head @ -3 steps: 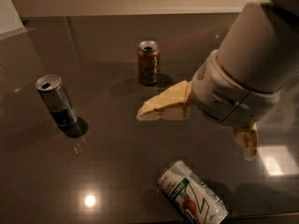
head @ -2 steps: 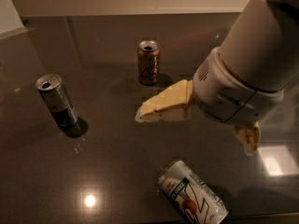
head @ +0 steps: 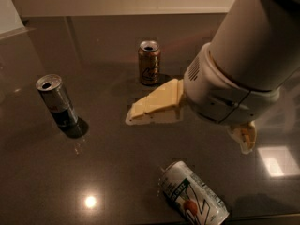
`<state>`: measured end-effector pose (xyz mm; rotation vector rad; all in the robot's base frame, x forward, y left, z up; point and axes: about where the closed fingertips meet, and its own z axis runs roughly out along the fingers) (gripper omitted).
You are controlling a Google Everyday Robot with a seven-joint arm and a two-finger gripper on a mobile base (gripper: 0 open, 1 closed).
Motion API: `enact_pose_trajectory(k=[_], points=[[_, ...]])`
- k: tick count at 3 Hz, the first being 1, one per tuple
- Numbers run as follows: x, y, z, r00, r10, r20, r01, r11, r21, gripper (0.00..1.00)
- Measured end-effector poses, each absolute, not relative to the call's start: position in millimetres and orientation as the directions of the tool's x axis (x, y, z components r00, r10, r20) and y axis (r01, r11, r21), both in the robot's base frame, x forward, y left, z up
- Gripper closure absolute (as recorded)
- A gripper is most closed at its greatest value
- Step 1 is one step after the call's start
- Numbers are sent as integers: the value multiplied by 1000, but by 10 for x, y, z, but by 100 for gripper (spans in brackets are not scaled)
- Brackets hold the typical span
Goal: Place 7up can upright
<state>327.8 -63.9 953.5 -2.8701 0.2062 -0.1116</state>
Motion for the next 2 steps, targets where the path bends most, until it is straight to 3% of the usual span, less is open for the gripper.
enact_pose_trajectory(k=[2], points=[[3118, -598, 9515, 994, -93, 63, -76, -971, -226, 0]])
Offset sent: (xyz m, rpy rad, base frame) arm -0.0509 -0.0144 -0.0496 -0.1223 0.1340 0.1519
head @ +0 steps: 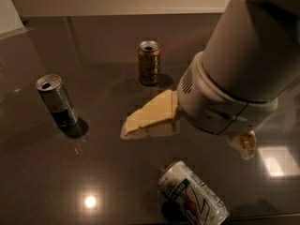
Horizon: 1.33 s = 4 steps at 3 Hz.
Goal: Place 7up can upright
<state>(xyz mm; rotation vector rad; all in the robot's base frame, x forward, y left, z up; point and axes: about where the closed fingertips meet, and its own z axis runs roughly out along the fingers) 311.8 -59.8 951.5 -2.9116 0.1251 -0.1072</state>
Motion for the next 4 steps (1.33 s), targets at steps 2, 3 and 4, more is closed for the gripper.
enact_pose_trajectory(k=[2, 3, 4], points=[[2947, -629, 9341, 999, -32, 39, -24, -980, -196, 0], [2810, -712, 9104, 999, 31, 8, 32, -987, -160, 0], [2739, -776, 8926, 997, 78, -16, 75, -988, -135, 0]])
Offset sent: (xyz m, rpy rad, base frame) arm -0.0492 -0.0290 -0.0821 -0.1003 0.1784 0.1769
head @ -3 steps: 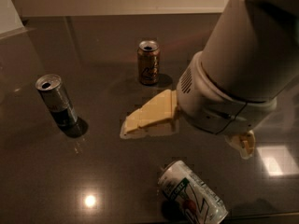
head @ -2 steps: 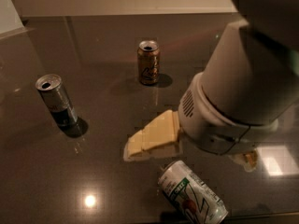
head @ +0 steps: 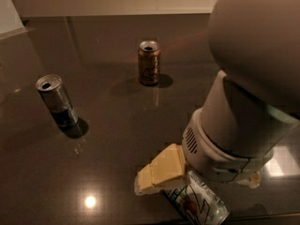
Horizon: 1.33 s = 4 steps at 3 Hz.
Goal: Place 7up can upright
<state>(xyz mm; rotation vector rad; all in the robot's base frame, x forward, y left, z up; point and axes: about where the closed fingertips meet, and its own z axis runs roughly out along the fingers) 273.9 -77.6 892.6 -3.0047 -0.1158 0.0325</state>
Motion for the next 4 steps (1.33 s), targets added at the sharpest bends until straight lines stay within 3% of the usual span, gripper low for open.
enact_pose_trajectory(k=[4], points=[[2680, -897, 8554, 977, 214, -22, 213, -976, -44, 0]])
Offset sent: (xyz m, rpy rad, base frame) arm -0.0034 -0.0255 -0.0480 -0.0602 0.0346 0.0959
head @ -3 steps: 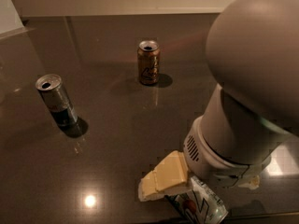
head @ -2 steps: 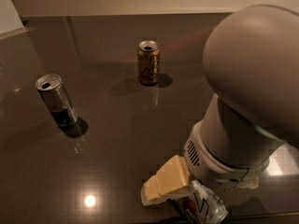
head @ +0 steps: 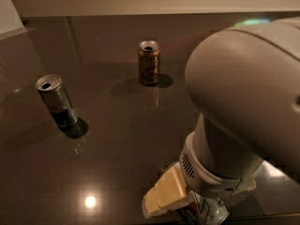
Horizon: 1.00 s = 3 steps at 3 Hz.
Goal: Place 7up can upright
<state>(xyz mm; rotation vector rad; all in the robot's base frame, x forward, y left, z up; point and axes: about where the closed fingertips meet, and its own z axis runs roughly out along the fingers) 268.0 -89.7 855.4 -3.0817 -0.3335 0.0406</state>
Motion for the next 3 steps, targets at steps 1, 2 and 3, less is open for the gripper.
enact_pose_trajectory(k=[1, 2, 3], points=[[2667, -914, 8487, 972, 232, -42, 231, -973, -26, 18], [2664, -933, 8456, 969, 242, -55, 242, -970, -19, 42], [2672, -935, 8470, 968, 245, -58, 244, -970, -24, 64]])
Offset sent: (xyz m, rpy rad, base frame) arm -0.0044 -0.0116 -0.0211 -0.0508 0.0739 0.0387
